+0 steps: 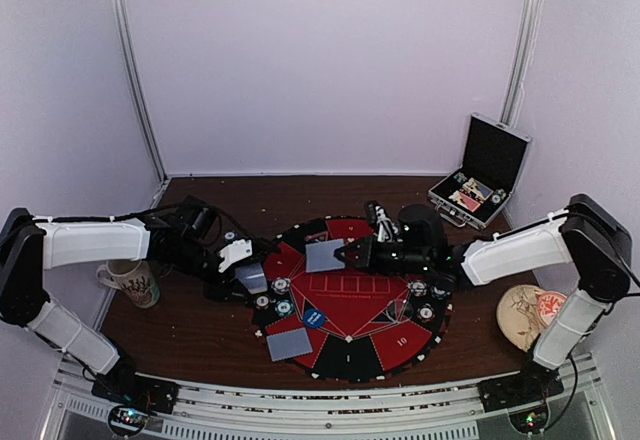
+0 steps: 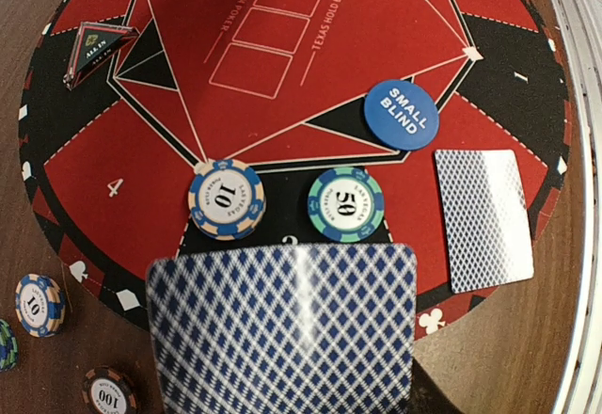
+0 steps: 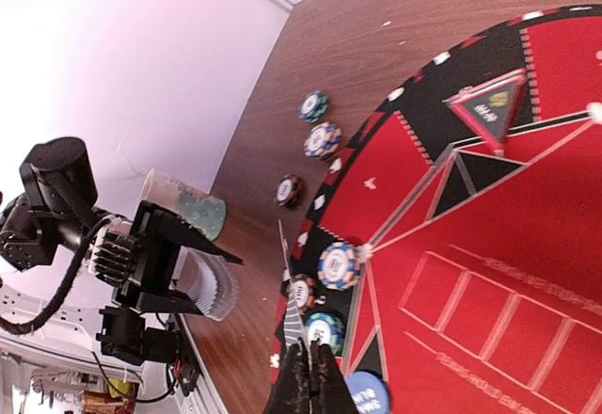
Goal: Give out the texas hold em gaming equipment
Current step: Pick up the poker card from the face-down deck piles, then distribute the poker card in the big blind area.
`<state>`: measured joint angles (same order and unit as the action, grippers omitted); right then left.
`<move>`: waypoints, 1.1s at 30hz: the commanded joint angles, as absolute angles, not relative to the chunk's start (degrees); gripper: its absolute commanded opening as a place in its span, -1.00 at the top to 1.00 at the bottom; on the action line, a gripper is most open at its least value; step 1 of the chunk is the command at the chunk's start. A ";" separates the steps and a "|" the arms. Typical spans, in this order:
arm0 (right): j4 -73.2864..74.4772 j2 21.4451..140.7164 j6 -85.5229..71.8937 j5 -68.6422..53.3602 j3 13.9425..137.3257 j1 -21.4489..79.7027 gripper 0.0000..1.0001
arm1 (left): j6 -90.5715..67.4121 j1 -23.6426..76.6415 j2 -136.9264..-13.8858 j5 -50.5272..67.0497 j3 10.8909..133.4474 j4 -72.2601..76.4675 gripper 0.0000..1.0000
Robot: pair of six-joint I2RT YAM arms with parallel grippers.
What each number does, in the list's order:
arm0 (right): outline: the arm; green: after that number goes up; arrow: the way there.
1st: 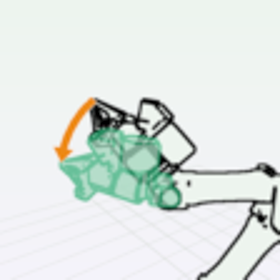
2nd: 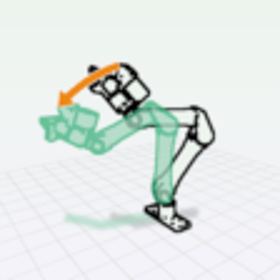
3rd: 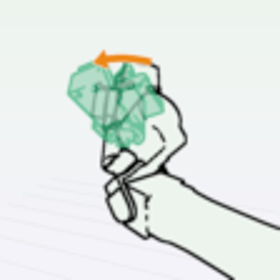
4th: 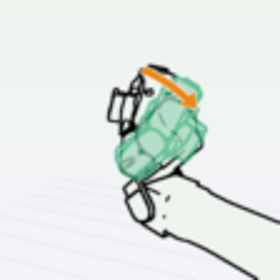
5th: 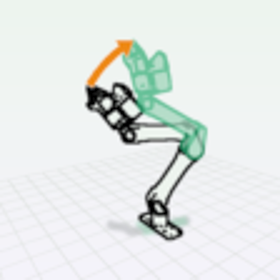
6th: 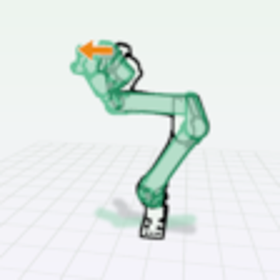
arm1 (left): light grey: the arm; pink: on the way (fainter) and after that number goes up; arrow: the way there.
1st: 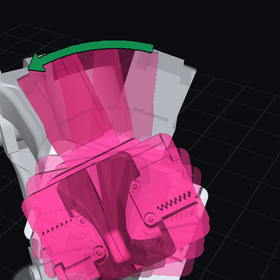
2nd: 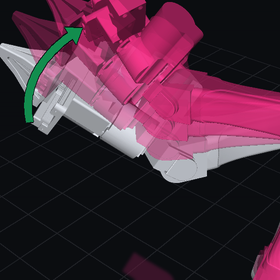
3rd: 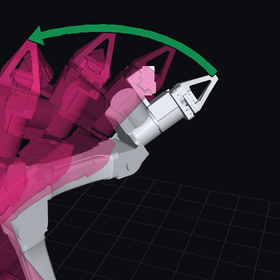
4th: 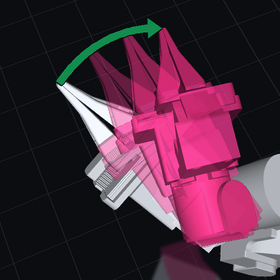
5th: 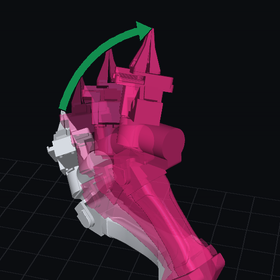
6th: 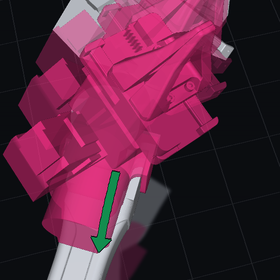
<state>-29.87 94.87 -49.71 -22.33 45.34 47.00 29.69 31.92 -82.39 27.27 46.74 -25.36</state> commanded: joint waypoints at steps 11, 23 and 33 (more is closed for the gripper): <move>-25.41 74.19 -47.18 -23.97 25.14 23.62 1.00 | 30.12 32.01 -82.41 28.35 46.85 -24.29 0.23; -17.48 75.92 -42.60 -24.39 25.07 17.10 1.00 | 30.26 32.08 -82.09 28.81 46.67 -24.28 0.23; -14.74 83.90 -39.59 -25.34 28.96 15.40 1.00 | 30.41 32.02 -81.85 28.90 46.62 -24.29 0.23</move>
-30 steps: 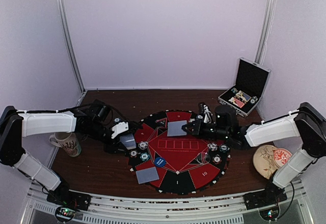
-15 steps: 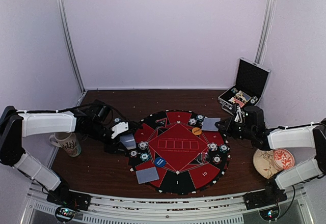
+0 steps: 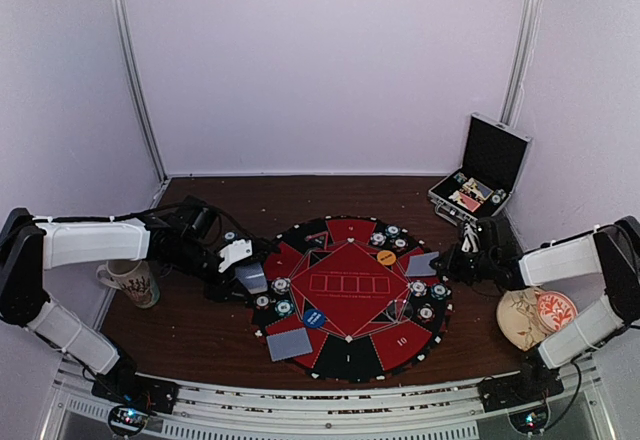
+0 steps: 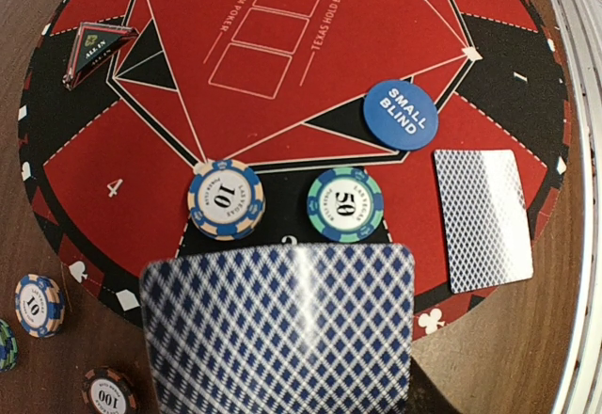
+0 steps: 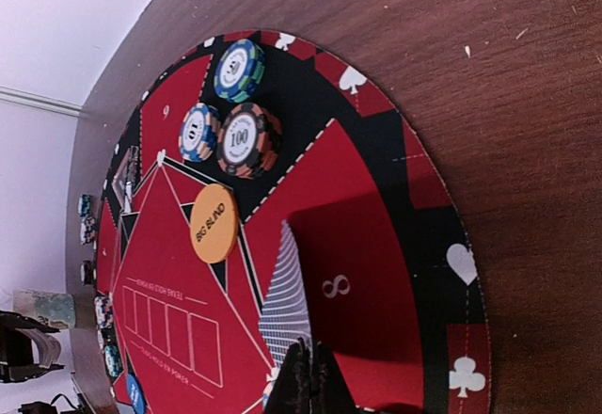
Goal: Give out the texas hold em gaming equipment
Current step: Distribute the poker card in the big blind area.
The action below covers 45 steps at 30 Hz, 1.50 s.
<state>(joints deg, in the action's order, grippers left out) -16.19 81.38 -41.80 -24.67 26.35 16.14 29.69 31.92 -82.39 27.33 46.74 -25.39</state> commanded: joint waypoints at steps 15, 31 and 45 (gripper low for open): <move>-8.99 89.63 -36.36 -23.65 35.67 14.46 1.00 | 30.44 32.05 -81.83 28.88 46.58 -24.28 0.23; -0.11 91.17 -31.97 -17.48 41.79 13.75 0.37 | 30.41 31.99 -82.05 28.87 46.61 -24.46 0.23; 4.79 81.05 -29.15 -10.46 40.49 14.33 -0.42 | 30.39 32.05 -82.20 28.73 46.67 -24.49 0.24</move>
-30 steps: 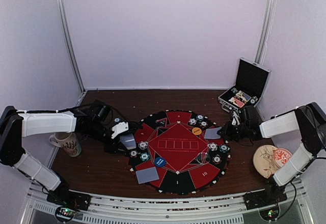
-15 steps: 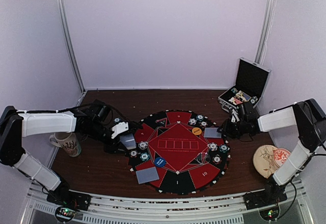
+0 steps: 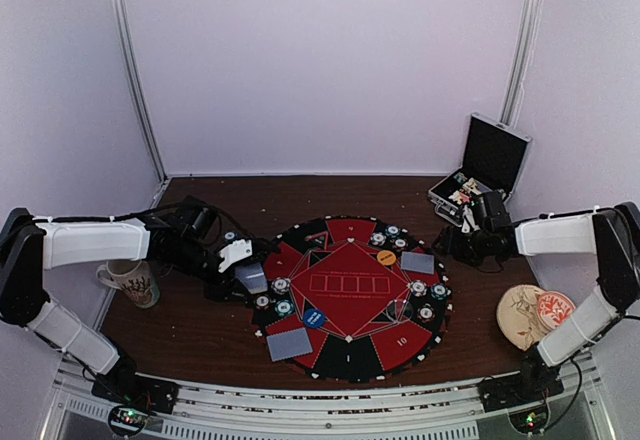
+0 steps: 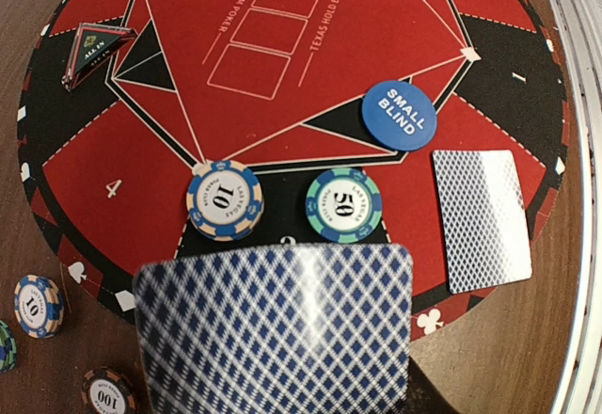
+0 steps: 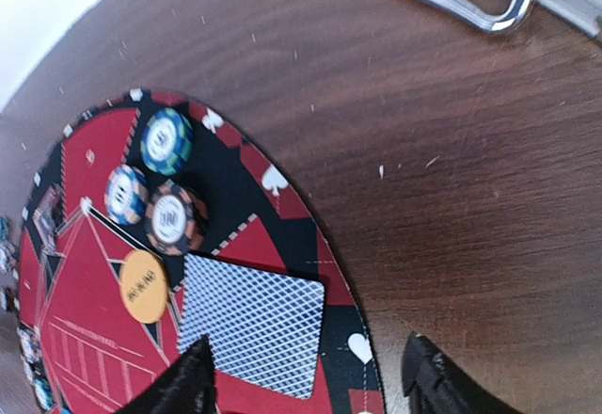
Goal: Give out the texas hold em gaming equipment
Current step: Distribute the poker card in the big blind area, then pick up the poker card from the face-down deck piles.
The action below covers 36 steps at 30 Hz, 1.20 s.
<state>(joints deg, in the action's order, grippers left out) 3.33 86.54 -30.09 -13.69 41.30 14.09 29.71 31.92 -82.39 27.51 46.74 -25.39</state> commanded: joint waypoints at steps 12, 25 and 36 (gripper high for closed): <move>-5.99 73.55 -38.05 -13.15 41.91 35.74 -0.59 | 30.20 31.99 -81.88 28.15 46.67 -24.44 0.23; -18.45 100.61 -43.22 -18.19 59.70 54.25 -0.59 | 30.39 32.00 -81.21 28.33 46.40 -24.45 0.24; -21.79 114.48 -45.10 -22.70 71.80 57.78 -0.60 | 30.49 32.08 -81.30 28.69 46.31 -24.49 0.24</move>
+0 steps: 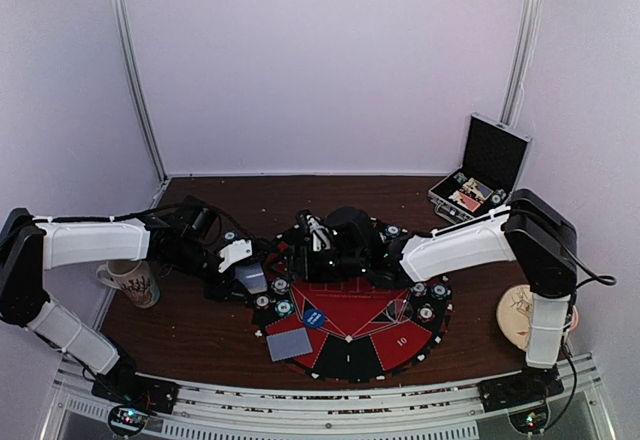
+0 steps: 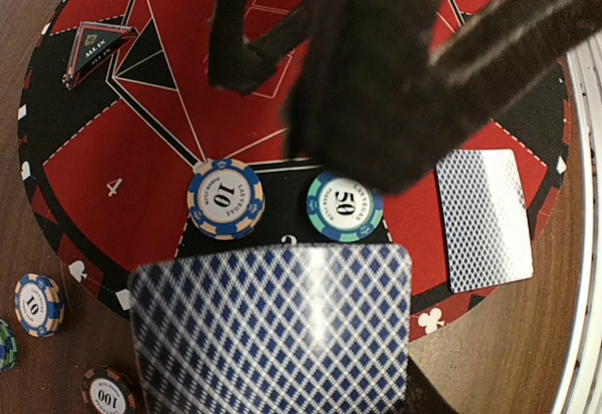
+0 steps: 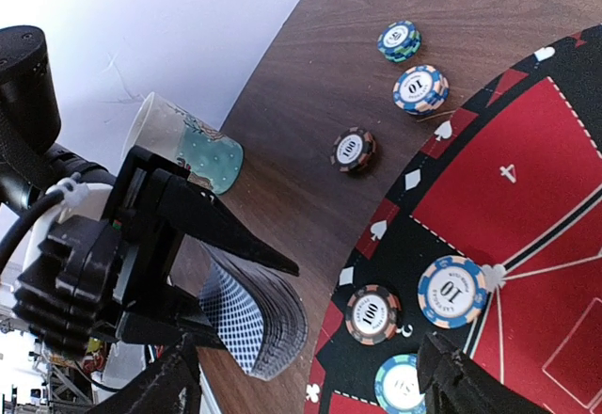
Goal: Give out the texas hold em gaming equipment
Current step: Pick up the poker card from the face-down deck piles.
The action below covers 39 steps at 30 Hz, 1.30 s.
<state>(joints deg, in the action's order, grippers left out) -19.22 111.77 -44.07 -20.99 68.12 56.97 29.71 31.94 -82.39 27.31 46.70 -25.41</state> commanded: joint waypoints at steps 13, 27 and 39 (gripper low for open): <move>-21.82 123.43 -46.64 -24.38 79.39 58.81 -0.57 | 30.50 32.01 -81.56 28.96 46.40 -24.53 0.23; -18.86 124.35 -46.24 -22.07 80.20 58.27 -0.06 | 30.62 32.06 -81.65 29.17 46.48 -24.75 0.23; -16.73 120.55 -44.61 -19.70 77.28 56.95 0.29 | 30.56 32.00 -81.89 29.04 46.58 -24.64 0.23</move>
